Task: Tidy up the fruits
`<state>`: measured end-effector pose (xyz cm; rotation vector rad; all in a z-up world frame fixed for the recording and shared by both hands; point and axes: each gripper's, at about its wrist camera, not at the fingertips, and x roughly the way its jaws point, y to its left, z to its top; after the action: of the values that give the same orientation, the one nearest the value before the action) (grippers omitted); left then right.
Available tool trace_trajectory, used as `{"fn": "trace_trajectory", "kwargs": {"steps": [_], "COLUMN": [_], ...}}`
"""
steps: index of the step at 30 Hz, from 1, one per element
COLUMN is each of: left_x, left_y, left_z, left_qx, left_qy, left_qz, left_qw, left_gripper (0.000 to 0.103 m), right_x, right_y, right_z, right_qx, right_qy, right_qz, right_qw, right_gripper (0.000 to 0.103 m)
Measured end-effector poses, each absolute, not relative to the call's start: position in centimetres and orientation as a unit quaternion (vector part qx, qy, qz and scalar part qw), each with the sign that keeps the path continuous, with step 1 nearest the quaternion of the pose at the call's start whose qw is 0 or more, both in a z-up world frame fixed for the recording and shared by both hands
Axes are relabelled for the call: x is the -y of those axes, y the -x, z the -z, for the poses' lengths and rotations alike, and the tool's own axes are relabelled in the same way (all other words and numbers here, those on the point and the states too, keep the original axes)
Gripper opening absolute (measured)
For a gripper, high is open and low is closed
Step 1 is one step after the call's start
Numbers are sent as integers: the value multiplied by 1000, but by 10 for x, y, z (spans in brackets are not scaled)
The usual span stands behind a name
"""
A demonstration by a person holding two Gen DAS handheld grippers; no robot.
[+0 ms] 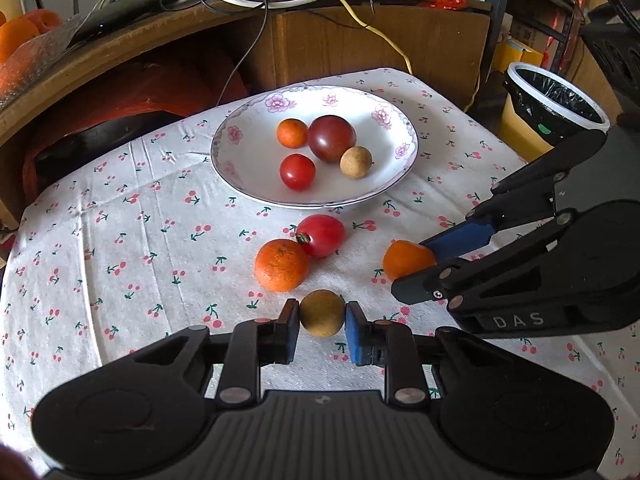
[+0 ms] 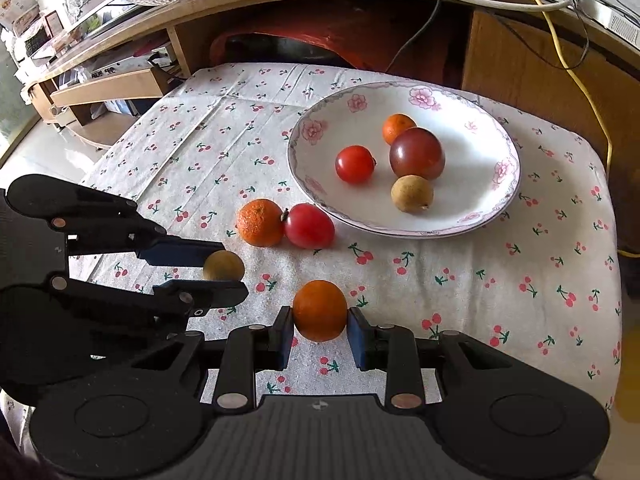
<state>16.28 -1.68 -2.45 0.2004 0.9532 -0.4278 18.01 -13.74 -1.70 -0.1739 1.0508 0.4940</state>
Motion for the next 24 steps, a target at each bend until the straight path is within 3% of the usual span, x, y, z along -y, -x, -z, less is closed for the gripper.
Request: {"fn": "trace_trajectory", "kwargs": {"steps": [24], "left_x": [23], "left_y": [-175], "left_z": [5], "left_qx": [-426], "left_qy": [-100], "left_qz": [190], "left_qw": [879], "left_gripper": [32], "right_x": [142], "right_y": [-188], "right_z": [0], "right_qx": [-471], "right_qy": [71], "right_qz": [-214], "right_qw": [853], "right_gripper": [26]}}
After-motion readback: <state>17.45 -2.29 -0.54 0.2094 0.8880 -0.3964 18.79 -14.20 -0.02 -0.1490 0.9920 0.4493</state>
